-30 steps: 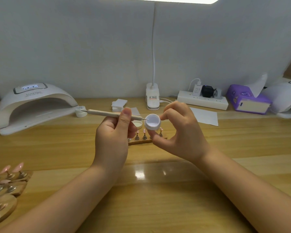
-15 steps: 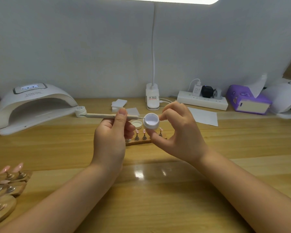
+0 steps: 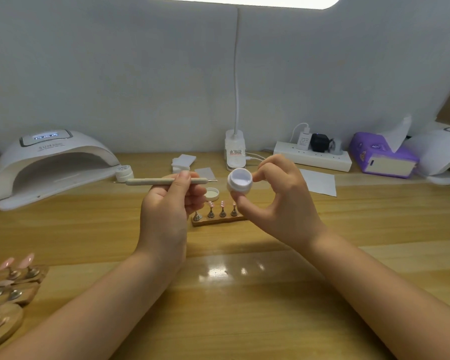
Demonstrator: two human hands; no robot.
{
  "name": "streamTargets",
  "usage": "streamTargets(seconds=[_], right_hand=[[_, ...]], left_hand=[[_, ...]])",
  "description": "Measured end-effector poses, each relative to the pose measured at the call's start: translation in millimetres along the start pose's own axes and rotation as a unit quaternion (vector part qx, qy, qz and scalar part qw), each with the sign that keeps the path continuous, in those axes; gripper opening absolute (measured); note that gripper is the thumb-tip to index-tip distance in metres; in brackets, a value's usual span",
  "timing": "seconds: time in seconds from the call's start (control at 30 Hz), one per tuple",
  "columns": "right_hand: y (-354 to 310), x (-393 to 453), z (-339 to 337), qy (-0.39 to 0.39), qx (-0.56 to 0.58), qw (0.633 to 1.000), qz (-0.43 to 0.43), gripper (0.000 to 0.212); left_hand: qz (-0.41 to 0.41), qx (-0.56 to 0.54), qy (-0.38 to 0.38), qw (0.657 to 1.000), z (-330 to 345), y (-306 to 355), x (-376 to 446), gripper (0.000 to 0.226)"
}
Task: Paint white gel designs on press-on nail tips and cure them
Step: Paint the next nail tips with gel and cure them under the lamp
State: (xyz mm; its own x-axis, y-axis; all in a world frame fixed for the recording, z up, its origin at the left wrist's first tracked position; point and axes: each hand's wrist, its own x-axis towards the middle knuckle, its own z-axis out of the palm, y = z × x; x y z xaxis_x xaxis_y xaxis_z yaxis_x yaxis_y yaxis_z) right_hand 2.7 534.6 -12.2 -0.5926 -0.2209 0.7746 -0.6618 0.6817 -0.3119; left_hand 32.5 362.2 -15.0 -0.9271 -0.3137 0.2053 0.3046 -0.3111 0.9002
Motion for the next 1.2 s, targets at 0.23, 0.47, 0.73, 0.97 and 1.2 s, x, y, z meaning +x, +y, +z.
streamTargets(seconds=[0.23,0.47,0.73,0.97,1.2], right_hand=[[35.4,1.9,-1.5,-0.044,-0.067,0.971,0.225,0.034],[56.9,-4.6,3.7,-0.155,-0.165,0.922,0.314,0.04],[59.6,-9.7,9.4,-0.174,-0.158,0.918,0.32,0.038],[58.5,-5.4,4.0,-0.198,-0.164,0.915,0.312,0.064],[52.7,-11.0,-14.6,-0.166,-0.071,0.982,0.049,0.022]], left_hand=[[0.074,0.076,0.011,0.994,-5.0,-4.7,-0.7,0.016],[0.117,0.127,0.03,0.985,-12.8,-11.3,2.5,0.017],[0.135,0.138,0.008,0.981,-10.6,-13.1,-1.0,0.018],[0.136,0.136,0.011,0.981,-11.2,-14.4,-0.2,0.018],[0.137,0.135,0.017,0.981,-13.7,-15.7,2.2,0.019]])
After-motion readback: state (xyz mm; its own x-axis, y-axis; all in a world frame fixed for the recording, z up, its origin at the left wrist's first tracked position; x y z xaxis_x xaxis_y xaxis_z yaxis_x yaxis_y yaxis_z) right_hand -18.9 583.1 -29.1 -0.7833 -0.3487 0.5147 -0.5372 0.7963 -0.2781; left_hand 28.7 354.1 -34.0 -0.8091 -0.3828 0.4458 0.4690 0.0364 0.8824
